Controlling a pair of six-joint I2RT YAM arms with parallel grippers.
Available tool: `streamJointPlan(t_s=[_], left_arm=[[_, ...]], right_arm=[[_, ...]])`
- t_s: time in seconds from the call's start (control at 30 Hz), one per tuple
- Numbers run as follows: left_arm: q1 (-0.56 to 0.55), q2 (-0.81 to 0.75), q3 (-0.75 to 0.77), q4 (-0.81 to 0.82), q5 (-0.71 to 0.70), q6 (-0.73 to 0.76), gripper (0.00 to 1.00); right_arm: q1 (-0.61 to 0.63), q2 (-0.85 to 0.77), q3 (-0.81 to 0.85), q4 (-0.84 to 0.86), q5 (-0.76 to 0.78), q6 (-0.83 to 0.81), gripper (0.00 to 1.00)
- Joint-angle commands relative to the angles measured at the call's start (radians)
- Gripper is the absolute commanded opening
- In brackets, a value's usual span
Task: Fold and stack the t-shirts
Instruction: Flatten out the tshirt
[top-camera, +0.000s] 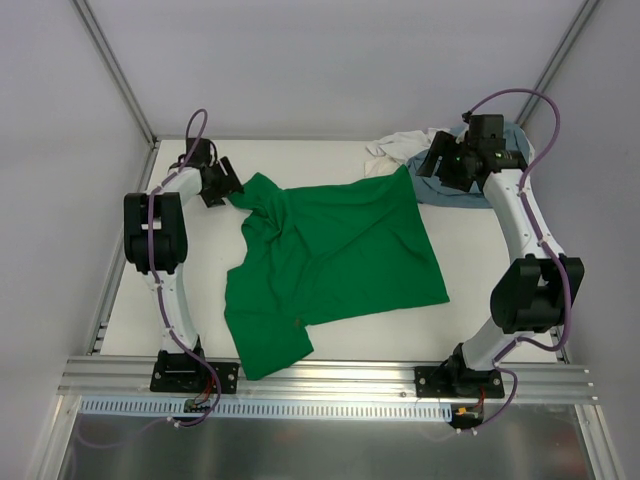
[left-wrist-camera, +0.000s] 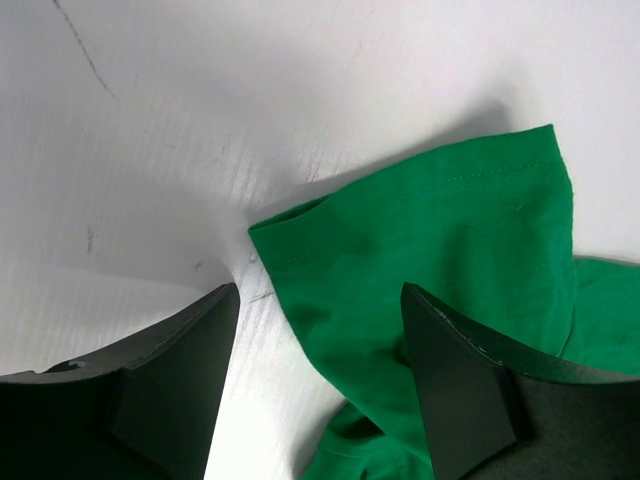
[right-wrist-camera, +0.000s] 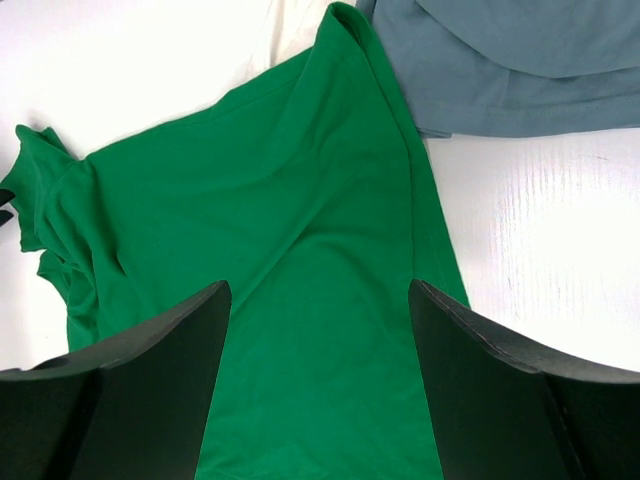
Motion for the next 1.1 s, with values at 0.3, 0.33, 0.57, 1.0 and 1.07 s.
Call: streamJointPlan(t_s=[0.3, 0.33, 0.57, 1.0, 1.07], left_arm=[[-0.002, 0.103, 0.113, -0.003, 0.080, -0.061, 0.55], [-0.002, 0.110, 0.131, -0.006, 0.087, -0.063, 0.54], [-0.003, 0.142, 0.173, -0.025, 0.103, -0.064, 0.00], [-0.014, 0.117, 0.329, 0.121, -0.006, -0.034, 0.00], [-0.019, 0.136, 0.389, 0.142, -0.031, -0.023, 0.00]], right_arm=[[-0.011, -0.021, 0.071, -0.015, -0.005, -0.011, 0.77], [-0.011, -0.021, 0.071, -0.015, -0.005, -0.009, 0.77], [-0.011, -0.033, 0.074, -0.019, 0.006, -0.014, 0.77], [-0.014, -0.045, 0.060, -0.026, -0.013, -0.005, 0.77], [-0.014, -0.045, 0.063, -0.029, -0.016, -0.005, 0.77]])
